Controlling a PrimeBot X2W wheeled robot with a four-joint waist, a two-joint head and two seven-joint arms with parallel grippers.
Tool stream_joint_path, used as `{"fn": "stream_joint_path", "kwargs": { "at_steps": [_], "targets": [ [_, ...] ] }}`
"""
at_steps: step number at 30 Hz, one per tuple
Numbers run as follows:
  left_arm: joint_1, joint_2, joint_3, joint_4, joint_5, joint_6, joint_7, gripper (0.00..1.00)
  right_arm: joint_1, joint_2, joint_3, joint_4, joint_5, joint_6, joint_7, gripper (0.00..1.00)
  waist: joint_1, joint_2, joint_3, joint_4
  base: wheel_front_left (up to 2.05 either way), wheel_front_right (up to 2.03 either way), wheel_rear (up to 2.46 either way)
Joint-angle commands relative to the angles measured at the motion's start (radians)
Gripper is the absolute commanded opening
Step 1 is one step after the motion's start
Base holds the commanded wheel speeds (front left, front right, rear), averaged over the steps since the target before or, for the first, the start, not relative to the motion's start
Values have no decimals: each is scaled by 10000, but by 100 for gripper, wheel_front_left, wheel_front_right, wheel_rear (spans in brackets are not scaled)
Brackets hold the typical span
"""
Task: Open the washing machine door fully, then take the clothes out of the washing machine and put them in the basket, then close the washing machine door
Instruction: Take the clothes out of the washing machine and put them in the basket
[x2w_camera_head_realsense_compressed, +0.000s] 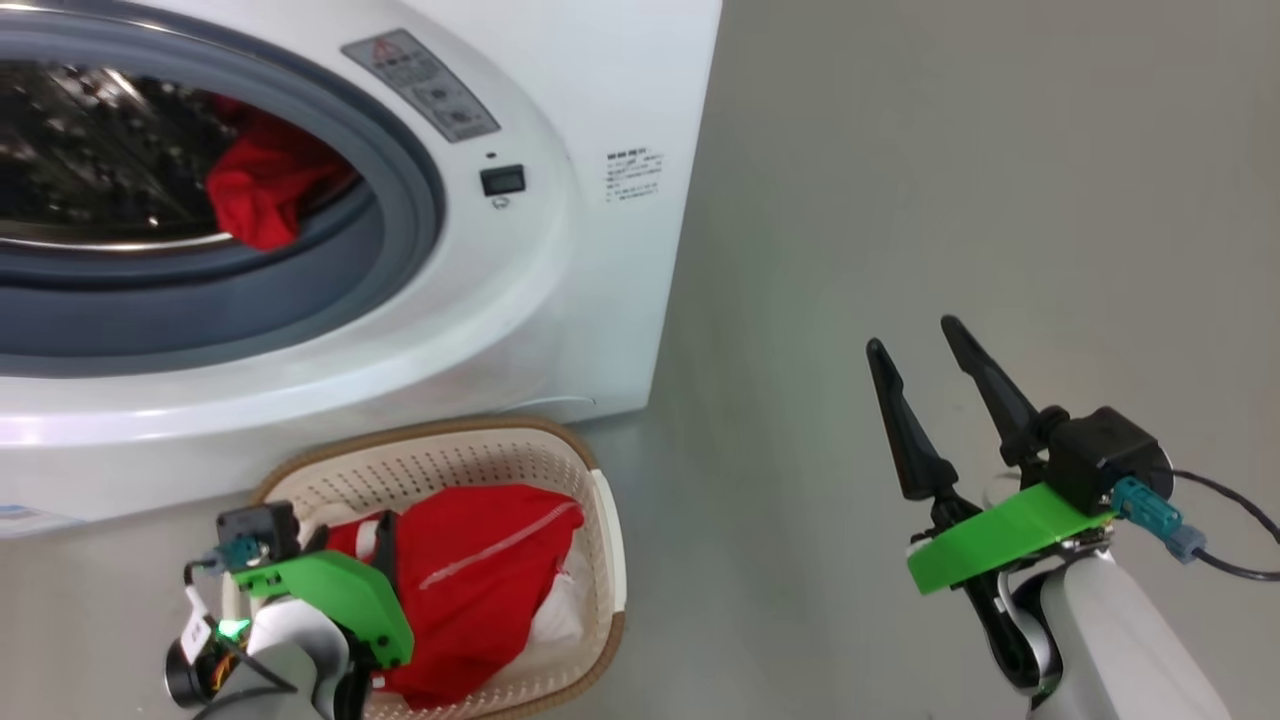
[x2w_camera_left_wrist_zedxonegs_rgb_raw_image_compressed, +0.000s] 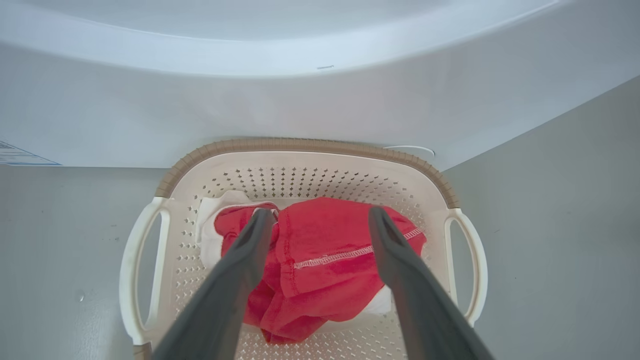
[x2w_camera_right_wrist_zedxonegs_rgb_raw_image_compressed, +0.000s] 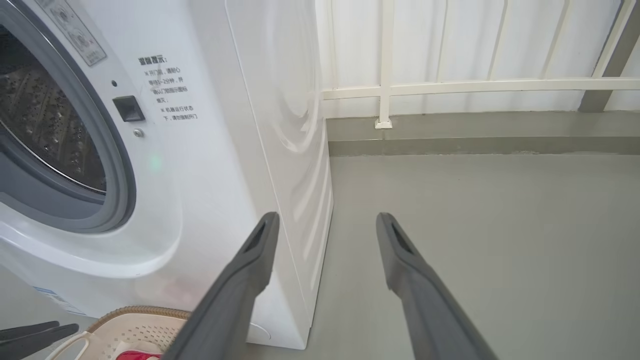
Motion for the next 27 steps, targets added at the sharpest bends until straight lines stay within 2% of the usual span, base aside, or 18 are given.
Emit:
{"fn": "stream_joint_path", "kwargs": {
  "at_steps": [1, 8, 18, 27],
  "targets": [
    [261, 231, 225, -131, 10, -106, -181, 100, 186, -13, 131, -175, -40, 48, -65, 100, 0, 0, -376, 221, 0, 0, 0],
    [772, 172, 343, -784, -97, -223, -436, 100, 557, -136, -12, -179, -91, 48, -65, 100, 0, 0, -1107, 451, 0, 0, 0],
    [2260, 287, 808, -3370, 285, -305, -448, 100, 1062, -111, -220, -211, -187, 48, -65, 100, 0, 0, -1932, 600, 0, 0, 0],
    [3399, 452, 1517, -5736, 899, 128, -449, 100, 1315, -56, -542, -284, -323, 48, -65, 100, 0, 0, -2335, 666, 0, 0, 0]
  ]
}}
